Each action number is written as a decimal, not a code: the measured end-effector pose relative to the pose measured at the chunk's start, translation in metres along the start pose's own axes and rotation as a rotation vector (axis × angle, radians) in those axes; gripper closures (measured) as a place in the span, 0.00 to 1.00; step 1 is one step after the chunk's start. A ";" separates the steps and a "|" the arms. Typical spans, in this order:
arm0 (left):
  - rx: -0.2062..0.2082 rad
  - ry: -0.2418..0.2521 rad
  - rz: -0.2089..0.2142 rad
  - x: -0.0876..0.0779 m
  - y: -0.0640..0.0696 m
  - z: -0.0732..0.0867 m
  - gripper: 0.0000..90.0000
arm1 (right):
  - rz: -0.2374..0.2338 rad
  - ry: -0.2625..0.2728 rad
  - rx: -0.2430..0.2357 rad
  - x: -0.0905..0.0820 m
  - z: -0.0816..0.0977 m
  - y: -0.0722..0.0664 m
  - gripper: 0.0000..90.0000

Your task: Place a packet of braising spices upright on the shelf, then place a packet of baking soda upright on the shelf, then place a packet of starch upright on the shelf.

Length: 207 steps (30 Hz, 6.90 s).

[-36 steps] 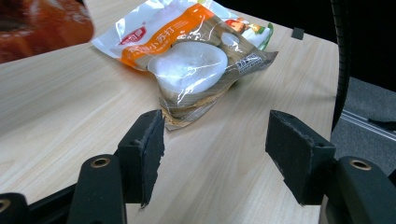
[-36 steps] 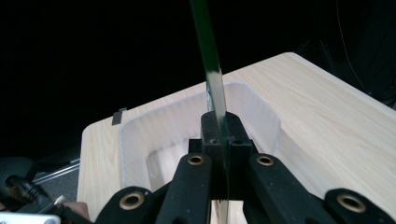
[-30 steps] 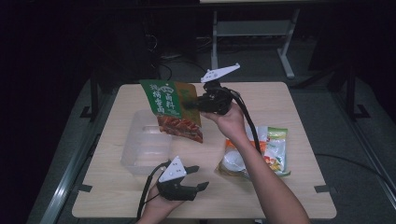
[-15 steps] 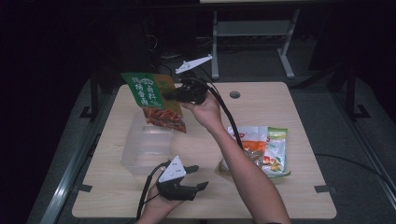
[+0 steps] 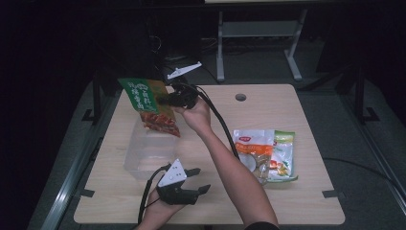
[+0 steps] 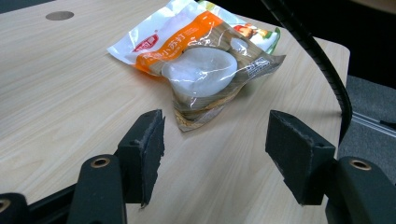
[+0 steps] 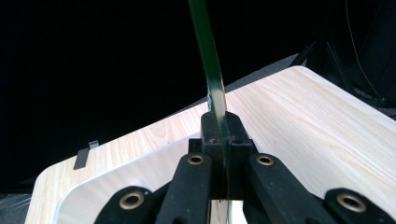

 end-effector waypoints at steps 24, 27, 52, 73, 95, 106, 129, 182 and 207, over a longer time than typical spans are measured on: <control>0.014 -0.003 -0.006 0.000 0.000 0.000 0.41 | -0.002 -0.009 0.061 0.027 0.033 0.019 1.00; 0.014 -0.001 -0.005 0.002 0.000 0.000 0.41 | -0.008 -0.005 0.051 0.025 0.034 0.021 0.99; 0.022 -0.029 -0.007 0.009 -0.001 0.002 0.39 | 0.056 -0.081 0.118 -0.029 0.047 0.041 0.56; 0.015 -0.017 -0.021 0.007 -0.009 0.000 0.37 | 0.080 -0.120 0.129 -0.082 0.070 0.038 0.43; 0.021 -0.027 -0.009 0.012 -0.006 0.000 0.37 | 0.133 -0.153 0.146 -0.154 0.115 0.027 0.36; 0.016 -0.026 -0.020 0.011 -0.010 0.001 0.36 | 0.164 -0.182 0.191 -0.188 0.148 0.032 0.34; 0.007 -0.044 -0.004 0.022 -0.005 -0.002 0.34 | 0.306 -0.271 0.361 -0.229 0.223 0.059 0.34; -0.164 -0.066 0.090 0.079 -0.025 -0.024 0.29 | 0.110 -0.131 0.080 -0.239 0.217 -0.007 1.00; -0.193 -0.049 0.225 0.093 -0.037 -0.030 0.97 | 0.087 -0.135 -0.012 -0.237 0.215 -0.020 1.00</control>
Point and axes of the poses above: each handheld gripper's, and its own axes: x roughly forward along the jaws, z roughly out of its underside, y roughly to its right, the point moved 3 cm from there along x, roughly forward along the jaws, and after that the axes turned 4 degrees about -y, right-handed, at the moved point
